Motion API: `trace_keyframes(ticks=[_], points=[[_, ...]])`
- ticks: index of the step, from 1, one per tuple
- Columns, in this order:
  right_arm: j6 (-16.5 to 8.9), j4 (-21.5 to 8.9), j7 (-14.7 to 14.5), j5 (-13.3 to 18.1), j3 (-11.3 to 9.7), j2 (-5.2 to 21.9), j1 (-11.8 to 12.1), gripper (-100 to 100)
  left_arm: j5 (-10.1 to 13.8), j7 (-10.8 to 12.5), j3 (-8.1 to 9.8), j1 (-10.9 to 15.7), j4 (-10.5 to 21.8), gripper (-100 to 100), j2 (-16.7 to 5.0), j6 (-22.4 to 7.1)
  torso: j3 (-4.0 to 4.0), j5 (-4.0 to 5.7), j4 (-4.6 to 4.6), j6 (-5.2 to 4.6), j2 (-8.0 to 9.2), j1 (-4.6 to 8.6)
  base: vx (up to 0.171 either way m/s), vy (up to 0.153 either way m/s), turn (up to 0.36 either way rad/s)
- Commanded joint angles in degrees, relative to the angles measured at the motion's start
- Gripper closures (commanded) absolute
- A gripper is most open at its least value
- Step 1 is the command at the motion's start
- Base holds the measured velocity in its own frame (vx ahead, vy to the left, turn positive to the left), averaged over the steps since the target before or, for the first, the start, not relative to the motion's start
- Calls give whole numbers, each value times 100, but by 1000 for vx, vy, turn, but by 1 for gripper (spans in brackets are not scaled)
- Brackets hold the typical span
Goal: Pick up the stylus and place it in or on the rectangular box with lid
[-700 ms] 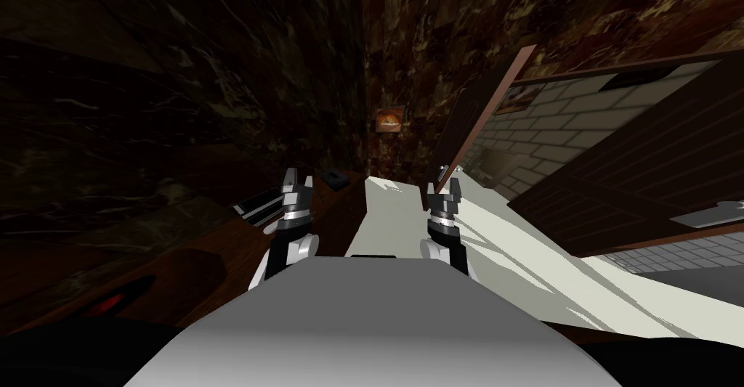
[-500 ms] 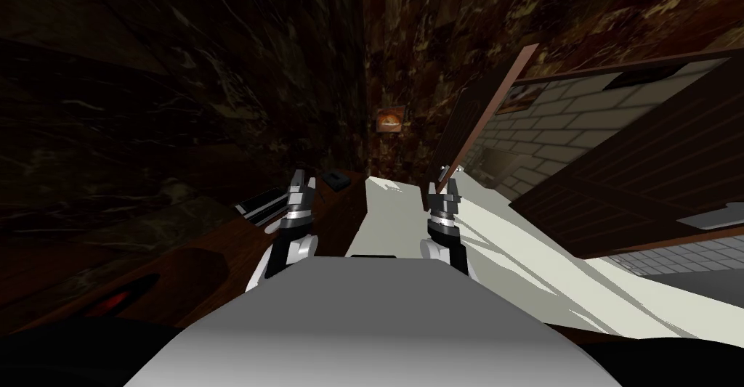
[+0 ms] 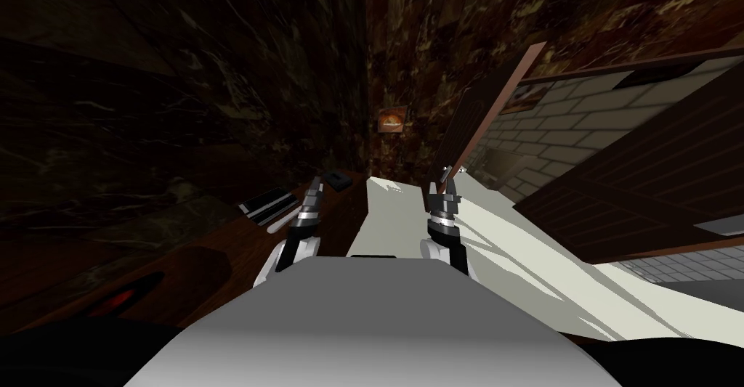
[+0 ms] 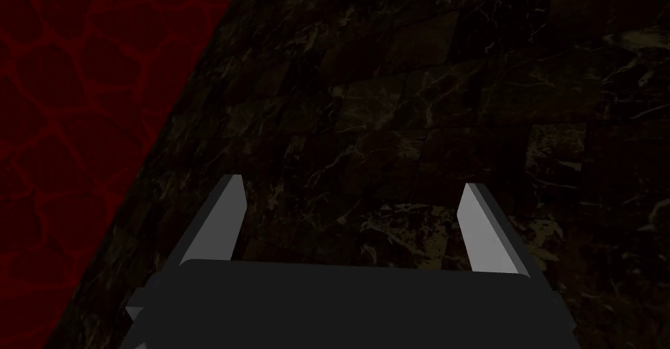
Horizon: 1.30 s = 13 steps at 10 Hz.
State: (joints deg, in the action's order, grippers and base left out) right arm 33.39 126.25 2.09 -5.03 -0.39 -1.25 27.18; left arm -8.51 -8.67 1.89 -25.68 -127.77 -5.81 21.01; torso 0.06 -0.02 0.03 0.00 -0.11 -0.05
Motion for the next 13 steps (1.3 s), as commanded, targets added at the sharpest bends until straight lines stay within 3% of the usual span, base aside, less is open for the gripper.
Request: trace_keyframes(ticks=[1,7,13], points=[[0,0,0,0,0,0,0,0,-187,-172,-18,-44,233,-100,-67,46,0,0,0,0,0,0,26,11,23],[0,0,0,0,0,0,0,0,-857,-840,43,-27,1010,-100,-296,-38,3,1,1,0,-5,2,34,6,33],[0,0,0,0,0,0,0,0,-1462,-1622,272,-6,1827,-100,-495,-22,5,2,2,0,-9,5,51,-5,38]])
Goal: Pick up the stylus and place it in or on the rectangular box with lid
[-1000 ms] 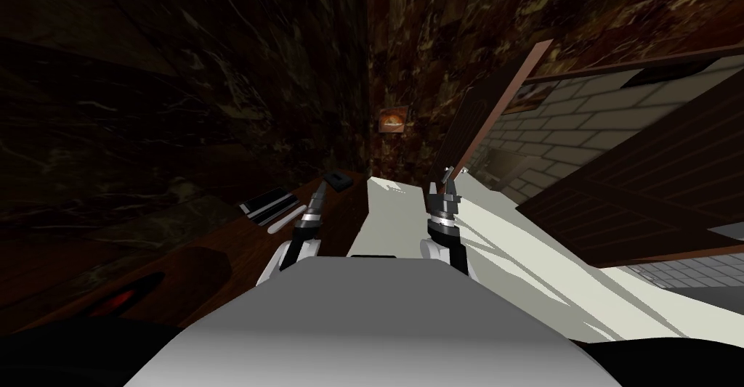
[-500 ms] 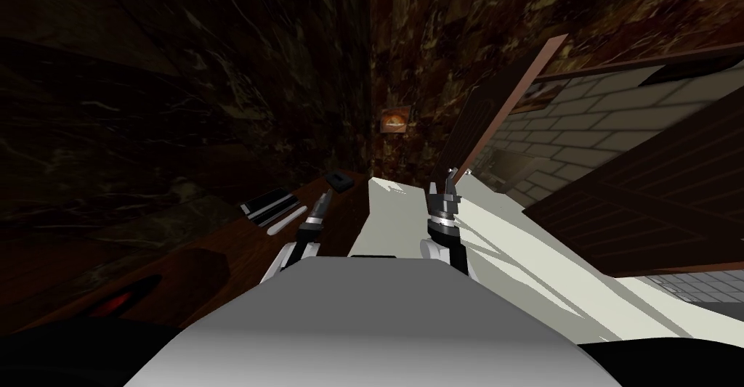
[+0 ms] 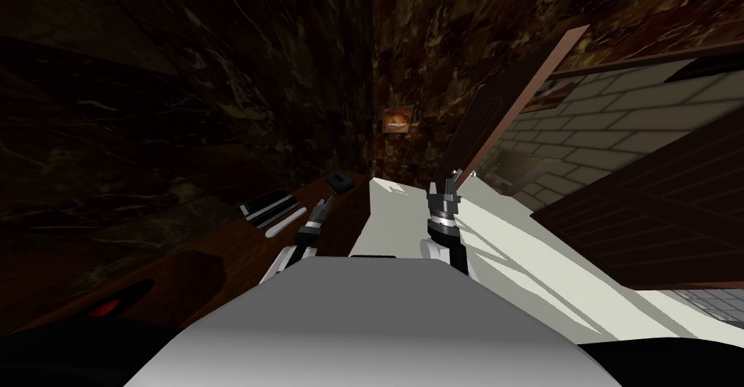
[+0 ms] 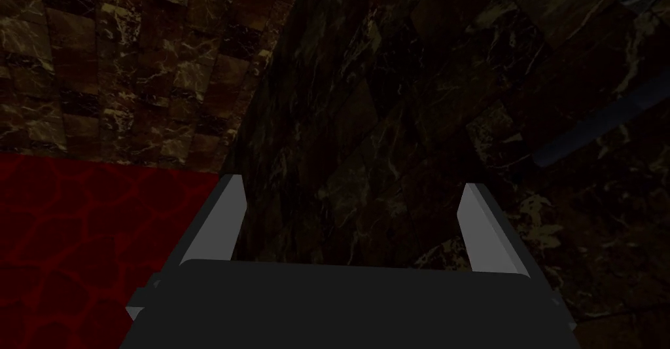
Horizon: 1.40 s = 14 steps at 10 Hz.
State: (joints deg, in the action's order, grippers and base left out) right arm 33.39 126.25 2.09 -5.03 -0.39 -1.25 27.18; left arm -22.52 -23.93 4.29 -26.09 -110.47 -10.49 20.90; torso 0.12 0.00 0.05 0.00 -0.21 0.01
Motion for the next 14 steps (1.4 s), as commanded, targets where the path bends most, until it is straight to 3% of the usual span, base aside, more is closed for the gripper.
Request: trace_keyframes(ticks=[1,8,11,12,13,14], points=[[0,0,0,0,0,0,0,0,-148,-228,84,38,228,-100,-56,2,0,0,0,0,0,0,62,-10,42],[0,0,0,0,0,0,0,0,-604,-1063,498,58,1013,-100,-228,144,2,1,1,0,-3,1,61,-13,35],[0,0,0,0,0,0,0,0,-767,-1471,757,65,1369,-100,-352,256,2,2,1,-1,-3,8,63,-27,42],[0,0,0,0,0,0,0,0,-799,-1570,826,66,1452,-100,-392,289,1,2,0,0,-2,6,65,-12,32],[0,0,0,0,0,0,0,0,-783,-1510,775,55,1398,-100,-334,276,1,1,0,0,-2,2,29,-4,7],[0,0,0,0,0,0,-1,0,-787,-1540,784,52,1408,0,-335,289,-4,1,-1,-2,8,0,5,-1,-1]])
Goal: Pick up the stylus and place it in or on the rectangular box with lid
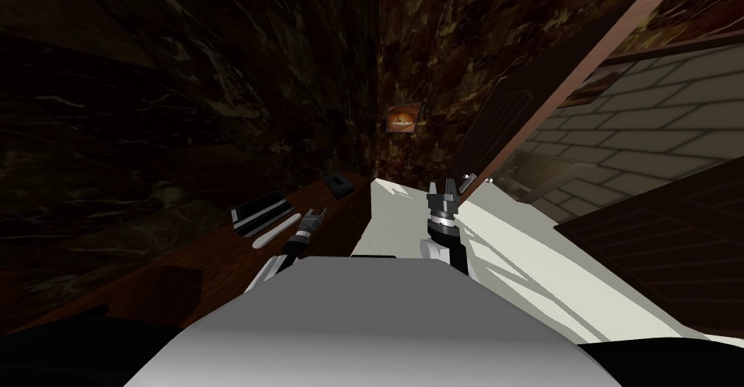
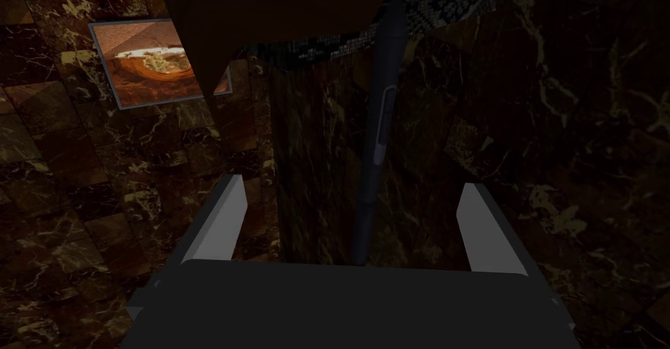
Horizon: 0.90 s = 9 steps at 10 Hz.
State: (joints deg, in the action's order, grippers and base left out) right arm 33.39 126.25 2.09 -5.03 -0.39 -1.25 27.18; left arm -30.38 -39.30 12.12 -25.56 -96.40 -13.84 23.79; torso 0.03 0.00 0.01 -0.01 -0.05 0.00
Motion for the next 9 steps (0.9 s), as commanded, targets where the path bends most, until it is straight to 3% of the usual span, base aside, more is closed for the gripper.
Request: trace_keyframes(ticks=[1,2,6,8,9], points=[[0,0,0,0,0,0,0,0,0,0,0,0,0,-100,0,0,0,0,0,0,0,0,0,0,0],[0,0,0,0,0,0,0,0,0,0,0,0,0,100,0,0,-2,0,-1,0,4,0,0,0,0],[0,0,0,0,0,0,0,0,0,0,0,0,0,100,0,0,-4,0,-2,0,6,-1,0,0,0],[0,0,0,0,0,0,0,0,-95,-134,91,-26,123,-100,-7,-88,-4,0,-2,0,7,-1,55,-13,34],[0,0,0,0,0,0,1,0,-53,-60,43,-37,39,-100,4,-43,12,1,4,2,-24,7,70,-20,24]])
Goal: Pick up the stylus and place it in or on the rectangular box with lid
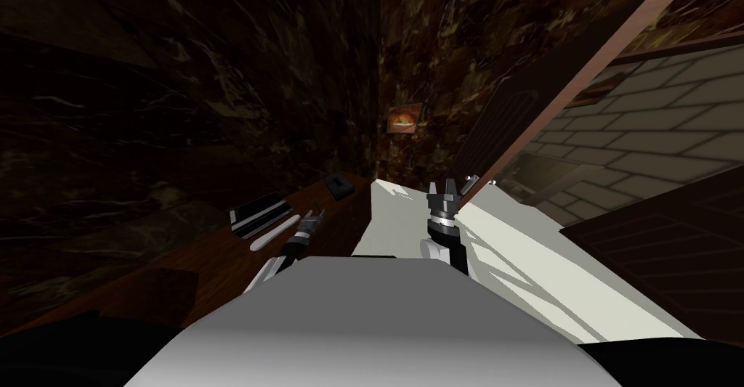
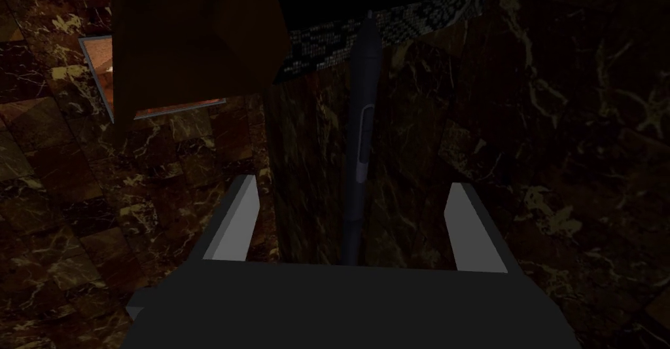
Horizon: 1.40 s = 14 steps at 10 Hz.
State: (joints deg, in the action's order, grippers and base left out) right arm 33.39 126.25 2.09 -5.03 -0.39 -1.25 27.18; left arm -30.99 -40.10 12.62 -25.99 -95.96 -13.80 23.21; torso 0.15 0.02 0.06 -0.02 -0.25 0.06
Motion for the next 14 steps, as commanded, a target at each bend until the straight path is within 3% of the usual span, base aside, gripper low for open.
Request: trace_keyframes(ticks=[1,2,3,9,10,11,14], points=[[0,0,0,0,0,0,0,0,0,0,0,0,0,0,0,0,0,0,0,0,0,0,8,-3,-4],[0,0,0,0,0,0,0,0,76,55,156,72,168,-100,-109,42,-9,-1,-4,1,15,-5,-10,-37,-178],[0,0,0,0,-1,0,-2,0,151,107,314,143,336,-100,-218,82,-15,0,-6,-3,25,4,-24,-82,-219],[0,0,0,0,0,0,-1,0,375,265,786,355,842,-100,-545,202,-18,2,-7,0,31,9,-16,-57,-112],[0,0,0,0,0,0,-1,0,347,268,717,288,695,-100,-514,138,-19,2,-8,-1,31,9,-5,-17,-22],[0,0,0,0,0,0,0,0,351,276,724,292,700,100,-519,136,-18,0,-7,2,31,0,0,0,0],[0,0,0,0,0,0,-1,0,347,269,726,292,698,100,-522,135,-17,-6,-7,1,28,-8,0,0,0]])
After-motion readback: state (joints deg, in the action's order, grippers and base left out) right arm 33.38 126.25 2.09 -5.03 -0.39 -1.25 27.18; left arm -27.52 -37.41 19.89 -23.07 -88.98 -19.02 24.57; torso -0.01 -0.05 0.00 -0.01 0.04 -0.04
